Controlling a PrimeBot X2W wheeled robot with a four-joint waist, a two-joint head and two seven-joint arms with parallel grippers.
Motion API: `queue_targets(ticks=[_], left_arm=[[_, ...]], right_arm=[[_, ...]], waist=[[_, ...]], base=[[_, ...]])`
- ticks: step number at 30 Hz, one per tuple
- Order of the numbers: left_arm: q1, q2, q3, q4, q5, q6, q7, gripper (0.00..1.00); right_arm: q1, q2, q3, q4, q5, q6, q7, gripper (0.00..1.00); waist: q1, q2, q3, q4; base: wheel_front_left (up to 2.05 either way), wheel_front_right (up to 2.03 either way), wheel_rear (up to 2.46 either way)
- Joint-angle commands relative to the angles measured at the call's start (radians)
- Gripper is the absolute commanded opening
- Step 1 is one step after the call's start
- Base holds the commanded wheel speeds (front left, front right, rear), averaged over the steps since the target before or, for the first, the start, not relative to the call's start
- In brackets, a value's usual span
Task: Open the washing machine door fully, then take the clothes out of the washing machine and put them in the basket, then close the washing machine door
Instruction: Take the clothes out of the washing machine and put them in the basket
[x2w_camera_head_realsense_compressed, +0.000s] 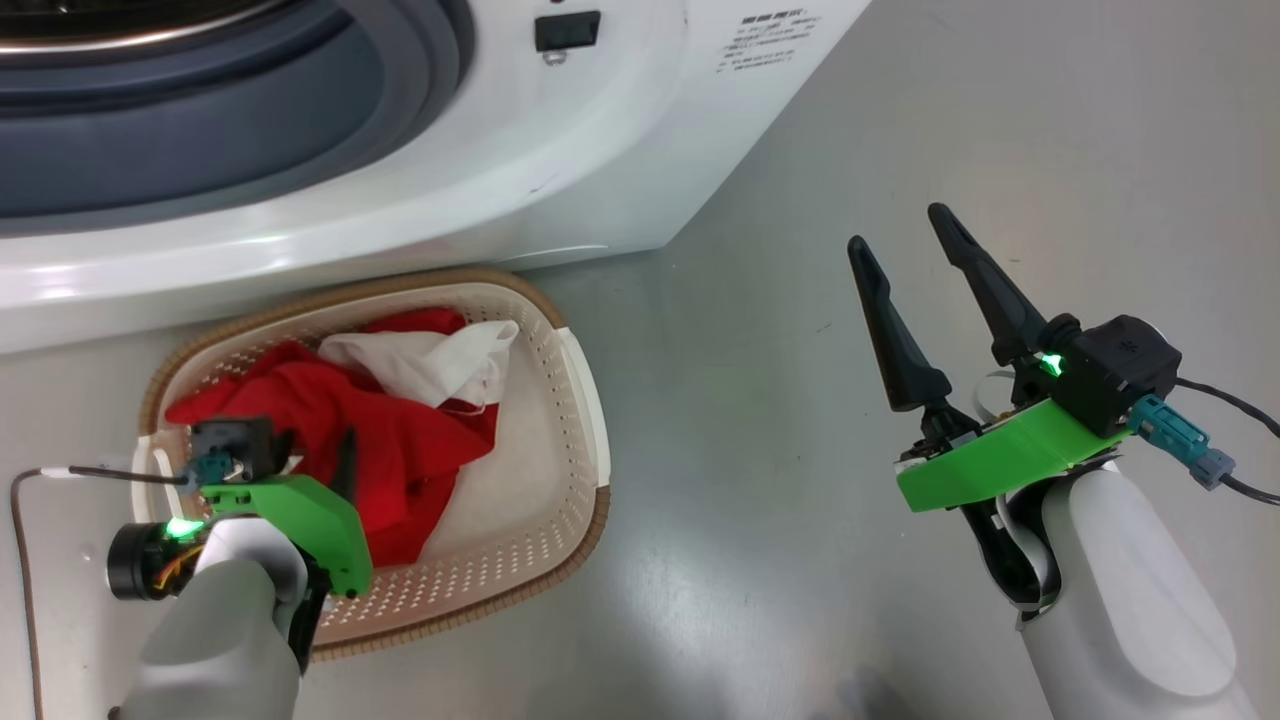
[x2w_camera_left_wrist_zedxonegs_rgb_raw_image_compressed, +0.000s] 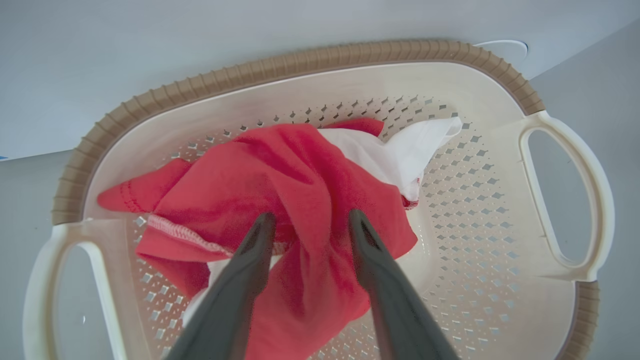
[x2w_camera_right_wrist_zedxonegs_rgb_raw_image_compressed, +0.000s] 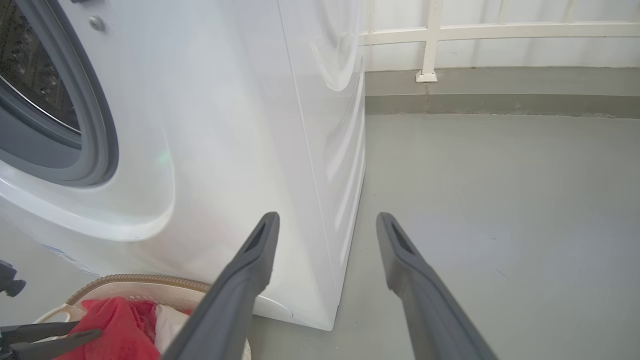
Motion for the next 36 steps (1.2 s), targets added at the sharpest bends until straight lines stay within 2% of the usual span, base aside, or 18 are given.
queue_targets(ticks=[1, 6, 20, 36], left_arm=[[0.016, 0.025, 0.016, -0.003, -0.009, -0.003, -0.011, 1.0], [0.028, 0.022, 0.009, -0.021, -0.036, -0.003, -0.012, 1.0], [0.121, 0.041, 0.012, -0.22, -0.098, -0.003, -0.012, 1.0], [0.266, 0.04, 0.148, -0.521, -0.01, -0.003, -0.012, 1.0]], right_arm=[[0.014, 0.005, 0.016, -0.018, -0.001, 0.002, -0.012, 1.0], [0.021, -0.002, 0.012, -0.014, 0.0, 0.002, -0.012, 1.0], [0.059, -0.013, -0.006, -0.002, 0.004, 0.002, -0.012, 1.0], [0.129, -0.03, -0.025, 0.014, 0.015, 0.002, -0.012, 1.0]], waist=[[0.0, 0.0, -0.006, 0.003], [0.0, 0.0, -0.028, 0.01], [0.0, 0.0, -0.112, 0.046], [0.0, 0.0, -0.259, 0.094]], base=[[0.0, 0.0, 0.0], [0.0, 0.0, 0.0], [0.0, 0.0, 0.0], [0.0, 0.0, 0.0]])
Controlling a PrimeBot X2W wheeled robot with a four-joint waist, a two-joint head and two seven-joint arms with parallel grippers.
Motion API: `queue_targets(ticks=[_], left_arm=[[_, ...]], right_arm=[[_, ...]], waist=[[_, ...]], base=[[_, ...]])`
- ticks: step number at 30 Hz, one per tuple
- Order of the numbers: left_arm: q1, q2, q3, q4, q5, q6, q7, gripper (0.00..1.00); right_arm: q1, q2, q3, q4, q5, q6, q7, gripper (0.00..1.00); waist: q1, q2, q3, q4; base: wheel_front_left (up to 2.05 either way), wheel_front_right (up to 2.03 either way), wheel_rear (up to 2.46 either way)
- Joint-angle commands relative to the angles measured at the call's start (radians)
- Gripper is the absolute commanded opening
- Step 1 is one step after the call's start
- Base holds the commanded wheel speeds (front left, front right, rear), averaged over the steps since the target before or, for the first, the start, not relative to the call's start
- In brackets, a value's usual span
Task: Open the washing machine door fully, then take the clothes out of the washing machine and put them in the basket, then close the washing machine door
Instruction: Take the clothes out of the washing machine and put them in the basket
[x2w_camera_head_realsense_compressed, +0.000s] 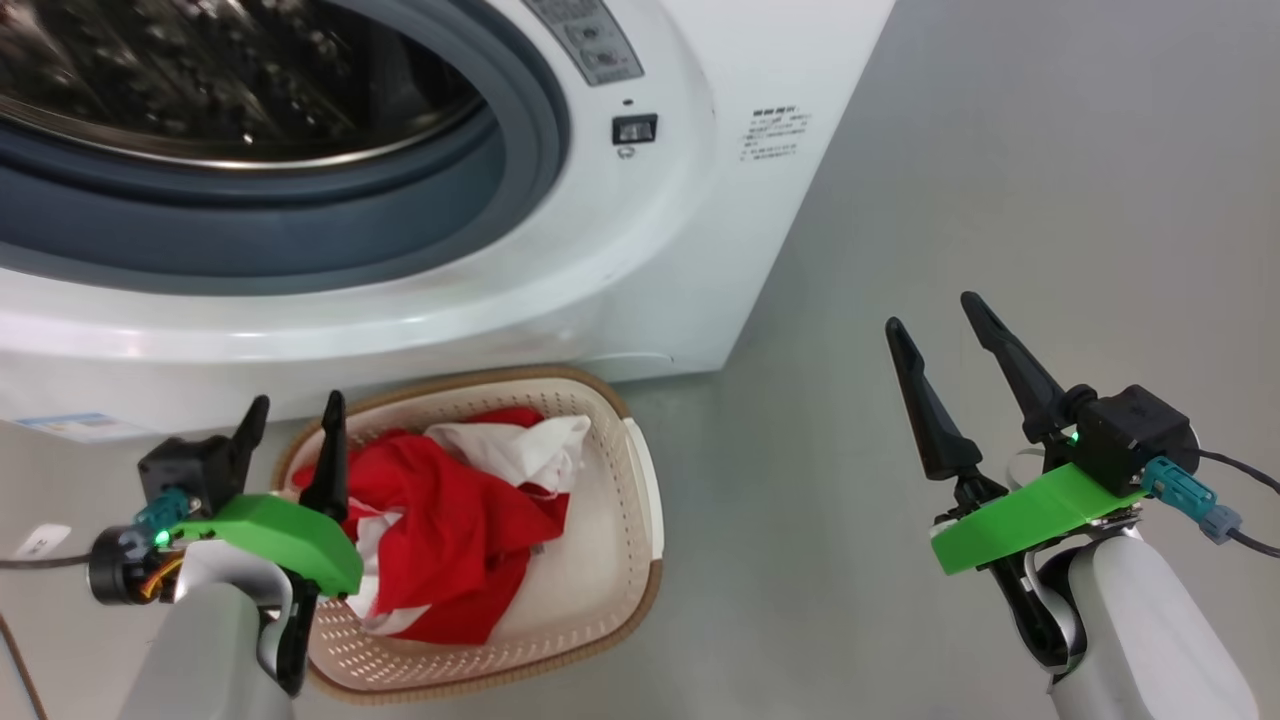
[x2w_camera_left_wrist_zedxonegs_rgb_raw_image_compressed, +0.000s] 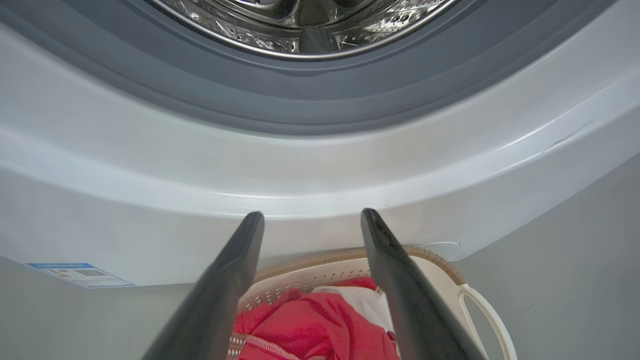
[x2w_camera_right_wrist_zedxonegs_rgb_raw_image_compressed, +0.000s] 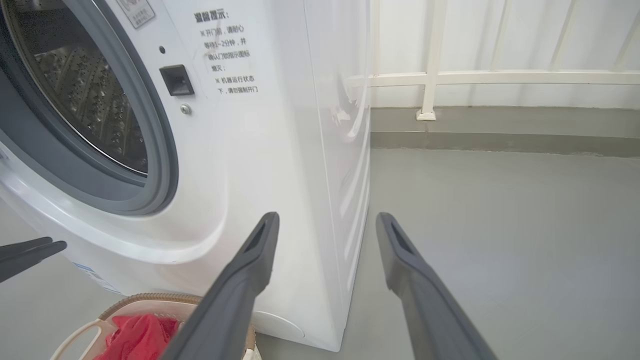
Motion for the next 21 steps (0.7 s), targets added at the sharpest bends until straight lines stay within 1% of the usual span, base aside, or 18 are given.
queue_targets(ticks=[1, 5, 6, 13, 21], left_arm=[[0.027, 0.027, 0.04, -0.045, 0.016, -0.003, -0.009, 1.0], [0.069, 0.024, 0.066, -0.125, 0.047, -0.003, -0.009, 1.0], [0.069, 0.024, 0.066, -0.125, 0.047, -0.003, -0.009, 1.0], [0.15, 0.016, 0.117, -0.255, 0.071, -0.003, -0.009, 1.0], [0.24, 0.004, 0.15, -0.383, 0.092, -0.003, -0.009, 1.0]], right_arm=[[0.023, -0.003, 0.011, -0.02, 0.014, 0.002, -0.012, 1.0], [0.041, -0.007, 0.007, -0.019, 0.017, 0.002, -0.012, 1.0], [0.041, -0.007, 0.007, -0.019, 0.017, 0.002, -0.012, 1.0], [0.073, -0.011, 0.001, -0.018, 0.02, 0.002, -0.012, 1.0], [0.117, -0.019, -0.009, -0.015, 0.025, 0.002, -0.012, 1.0]], waist=[[0.0, 0.0, -0.034, 0.016], [0.0, 0.0, -0.063, 0.02], [0.0, 0.0, -0.063, 0.02], [0.0, 0.0, -0.111, 0.019], [0.0, 0.0, -0.17, 0.023]], base=[[0.0, 0.0, 0.0], [0.0, 0.0, 0.0], [0.0, 0.0, 0.0], [0.0, 0.0, 0.0], [0.0, 0.0, 0.0]])
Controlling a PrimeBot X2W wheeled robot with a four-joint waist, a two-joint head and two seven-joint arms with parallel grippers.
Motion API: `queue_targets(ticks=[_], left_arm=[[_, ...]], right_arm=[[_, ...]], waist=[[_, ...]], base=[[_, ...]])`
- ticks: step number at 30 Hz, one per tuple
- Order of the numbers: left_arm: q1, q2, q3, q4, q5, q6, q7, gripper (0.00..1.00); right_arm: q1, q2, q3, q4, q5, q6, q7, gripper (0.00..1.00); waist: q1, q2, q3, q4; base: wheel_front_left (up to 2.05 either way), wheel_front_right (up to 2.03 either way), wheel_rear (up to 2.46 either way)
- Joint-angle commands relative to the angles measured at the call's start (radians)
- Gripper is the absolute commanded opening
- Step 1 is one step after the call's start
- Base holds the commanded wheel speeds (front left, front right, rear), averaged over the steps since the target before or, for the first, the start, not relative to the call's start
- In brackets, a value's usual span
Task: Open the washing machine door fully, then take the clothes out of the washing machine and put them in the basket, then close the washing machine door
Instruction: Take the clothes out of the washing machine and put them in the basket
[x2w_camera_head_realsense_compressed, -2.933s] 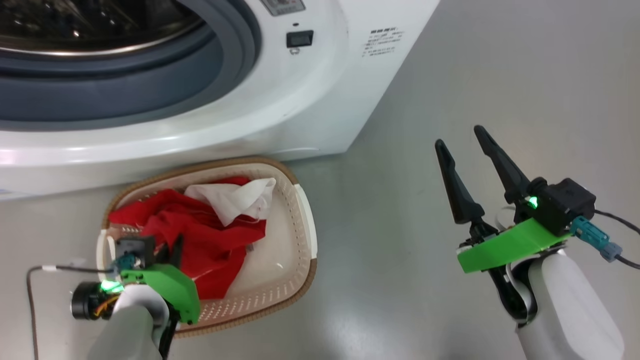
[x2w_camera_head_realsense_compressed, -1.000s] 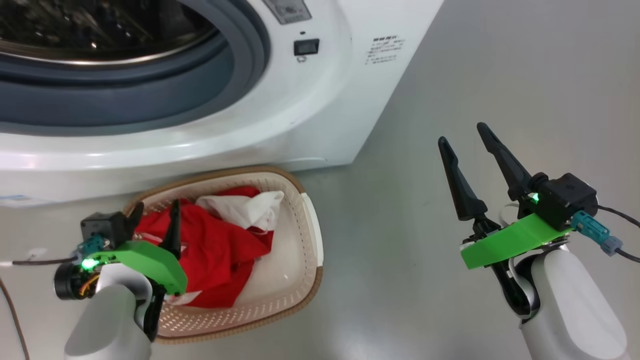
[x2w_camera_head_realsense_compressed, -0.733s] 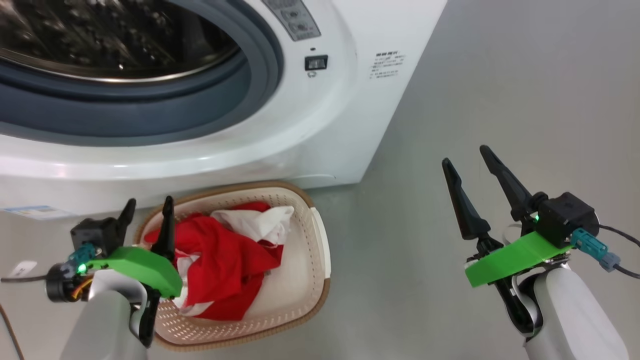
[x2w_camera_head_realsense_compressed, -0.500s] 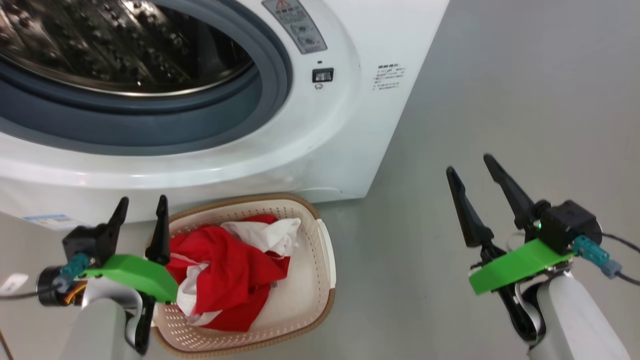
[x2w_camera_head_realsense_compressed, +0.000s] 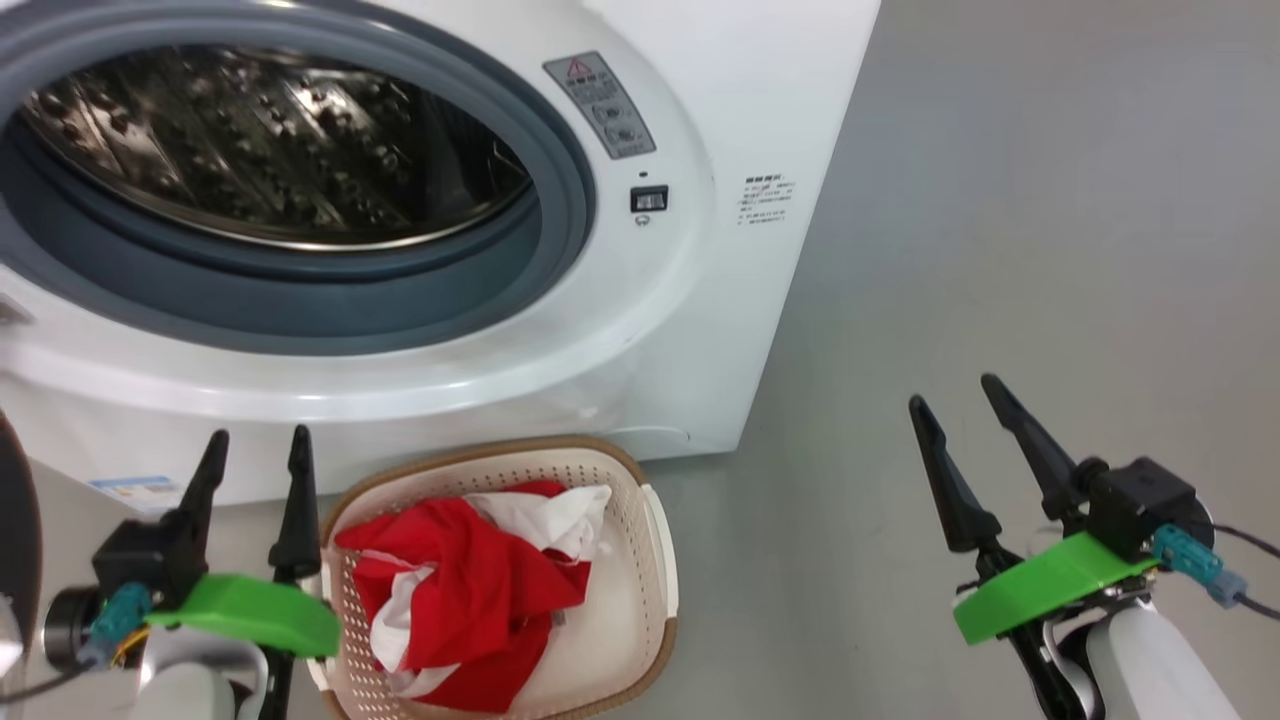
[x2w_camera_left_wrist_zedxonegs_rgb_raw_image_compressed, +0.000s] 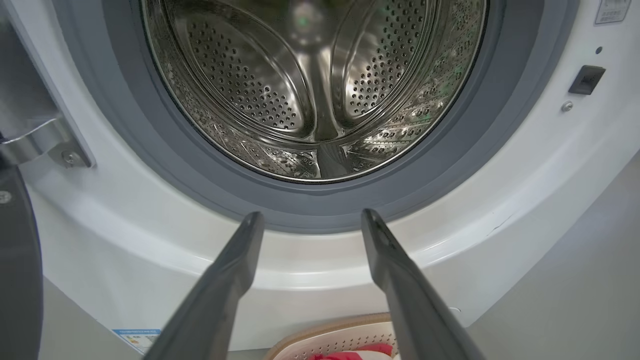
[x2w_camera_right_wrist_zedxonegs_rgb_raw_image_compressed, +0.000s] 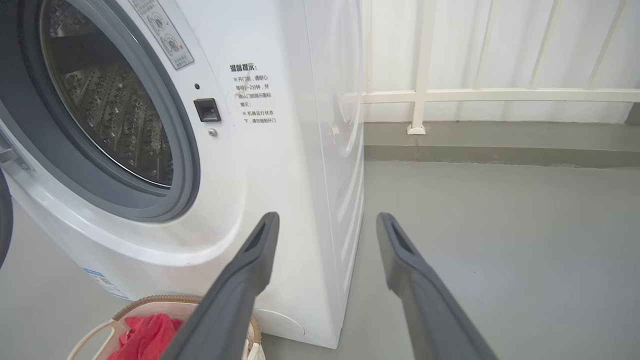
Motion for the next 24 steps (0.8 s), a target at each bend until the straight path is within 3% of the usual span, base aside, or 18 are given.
queue_targets(ticks=[1, 24], left_arm=[[0.023, 0.02, 0.042, -0.046, 0.011, -0.003, -0.009, 1.0], [0.264, -0.013, 0.113, -0.28, 0.034, -0.003, -0.009, 1.0]], right_arm=[[0.016, -0.009, 0.017, -0.021, 0.019, 0.002, -0.012, 1.0], [0.114, -0.025, -0.01, -0.03, 0.029, 0.002, -0.012, 1.0]], waist=[[0.0, 0.0, -0.027, 0.003], [0.0, 0.0, -0.129, 0.015]], base=[[0.0, 0.0, 0.0], [0.0, 0.0, 0.0]])
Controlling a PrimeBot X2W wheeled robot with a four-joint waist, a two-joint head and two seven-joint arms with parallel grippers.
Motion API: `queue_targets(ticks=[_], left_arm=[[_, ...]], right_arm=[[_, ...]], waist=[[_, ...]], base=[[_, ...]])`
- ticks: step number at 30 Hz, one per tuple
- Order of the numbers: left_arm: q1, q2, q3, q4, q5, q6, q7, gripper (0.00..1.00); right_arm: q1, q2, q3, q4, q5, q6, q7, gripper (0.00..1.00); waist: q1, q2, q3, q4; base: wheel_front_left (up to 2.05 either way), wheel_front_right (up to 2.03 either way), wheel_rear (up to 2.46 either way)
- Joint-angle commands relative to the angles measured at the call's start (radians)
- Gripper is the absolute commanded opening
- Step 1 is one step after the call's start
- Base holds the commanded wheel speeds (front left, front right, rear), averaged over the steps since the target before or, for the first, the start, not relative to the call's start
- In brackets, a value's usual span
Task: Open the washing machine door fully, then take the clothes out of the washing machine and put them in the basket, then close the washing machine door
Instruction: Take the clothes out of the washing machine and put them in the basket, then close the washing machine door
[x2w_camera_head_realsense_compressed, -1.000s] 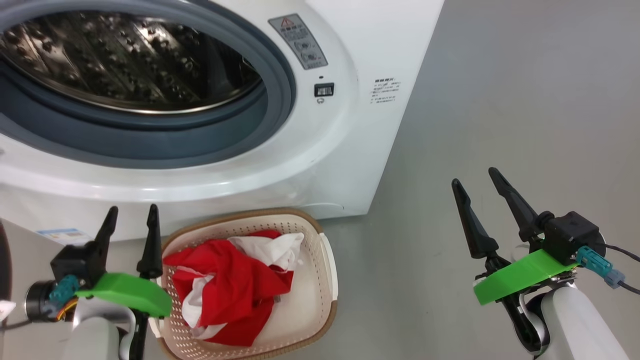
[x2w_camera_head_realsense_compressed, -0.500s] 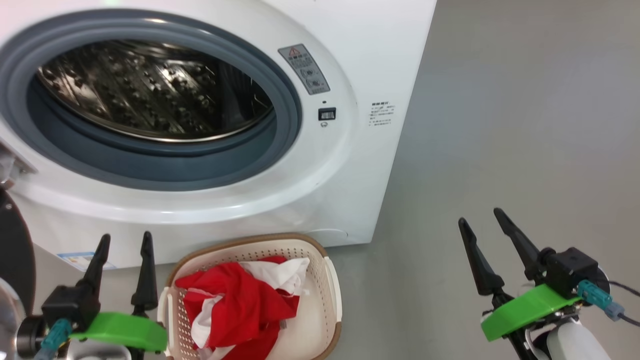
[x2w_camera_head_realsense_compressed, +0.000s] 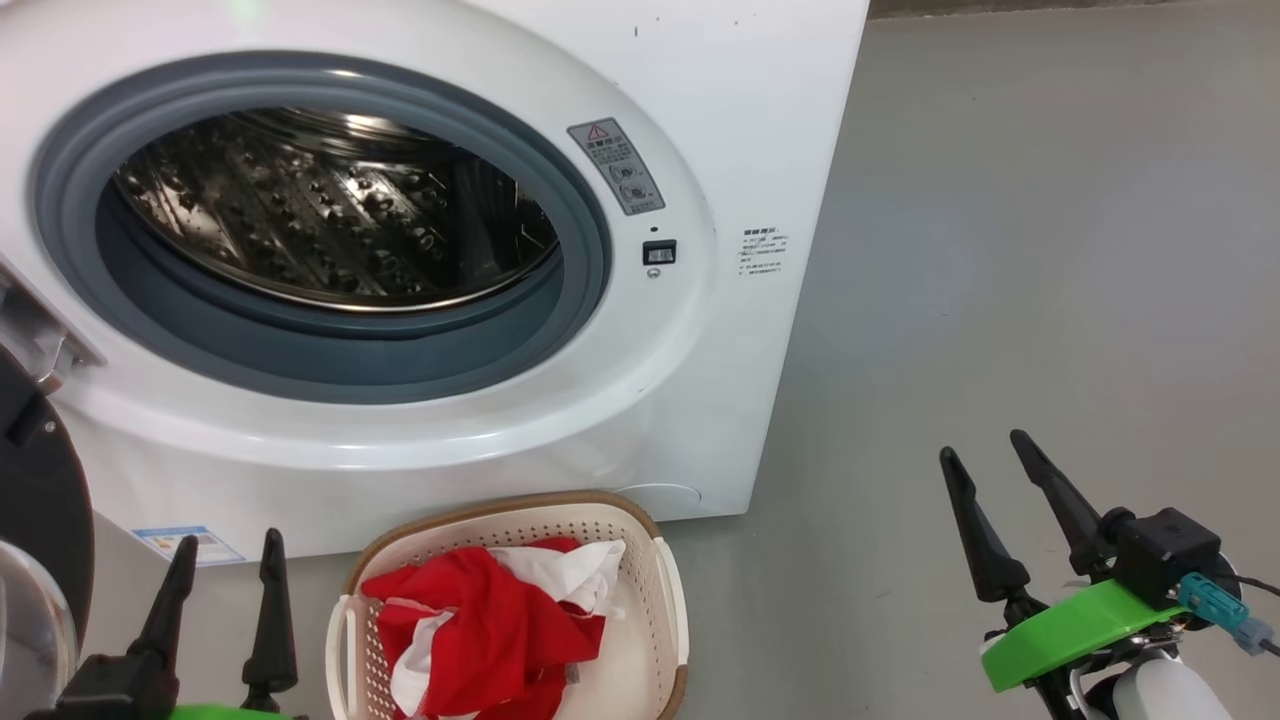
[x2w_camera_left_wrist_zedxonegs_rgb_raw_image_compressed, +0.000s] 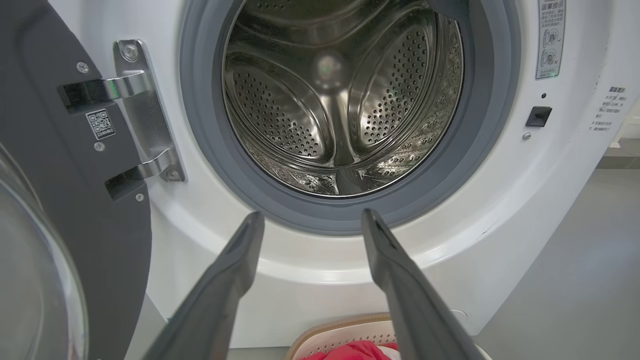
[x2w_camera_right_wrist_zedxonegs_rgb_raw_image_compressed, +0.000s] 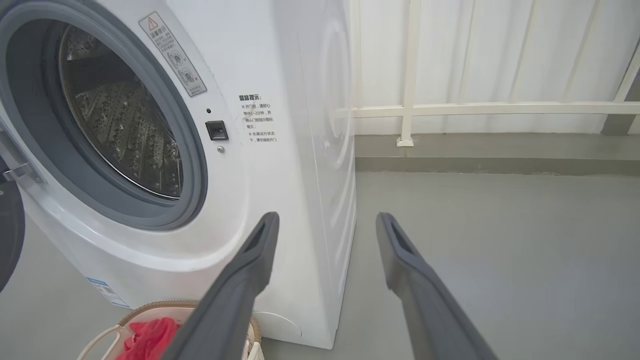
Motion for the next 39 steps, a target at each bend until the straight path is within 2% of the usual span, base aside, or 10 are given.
queue_targets(ticks=[1, 39], left_arm=[[0.001, 0.008, 0.038, -0.042, 0.007, -0.002, -0.009, 1.0], [0.003, -0.003, 0.035, -0.082, 0.012, 0.0, -0.009, 1.0]], right_arm=[[0.017, -0.011, 0.018, -0.028, 0.016, 0.002, -0.012, 1.0], [0.028, -0.003, 0.009, -0.032, 0.011, 0.002, -0.012, 1.0]], waist=[[0.0, 0.0, -0.001, 0.0], [0.0, 0.0, -0.007, 0.003]], base=[[0.0, 0.0, 0.0], [0.0, 0.0, 0.0]])
